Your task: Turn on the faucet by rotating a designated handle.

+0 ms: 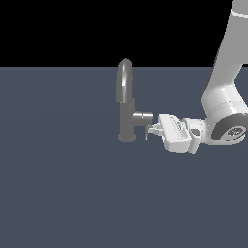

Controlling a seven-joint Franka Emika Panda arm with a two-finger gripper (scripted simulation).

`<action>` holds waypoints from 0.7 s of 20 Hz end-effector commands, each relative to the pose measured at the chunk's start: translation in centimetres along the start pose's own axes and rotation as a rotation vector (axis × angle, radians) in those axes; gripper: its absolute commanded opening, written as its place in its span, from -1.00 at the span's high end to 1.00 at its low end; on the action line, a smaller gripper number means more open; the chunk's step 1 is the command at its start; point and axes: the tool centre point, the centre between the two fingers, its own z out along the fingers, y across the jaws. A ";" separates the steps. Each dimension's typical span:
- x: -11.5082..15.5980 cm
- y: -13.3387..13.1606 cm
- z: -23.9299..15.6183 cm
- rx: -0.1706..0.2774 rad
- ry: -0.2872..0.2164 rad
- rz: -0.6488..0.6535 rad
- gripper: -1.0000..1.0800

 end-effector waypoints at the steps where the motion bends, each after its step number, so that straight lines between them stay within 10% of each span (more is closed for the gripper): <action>1: 3.2 0.3 1.3 -0.002 0.004 0.038 1.00; 14: 3.2 -2.5 0.4 0.007 0.009 0.025 1.00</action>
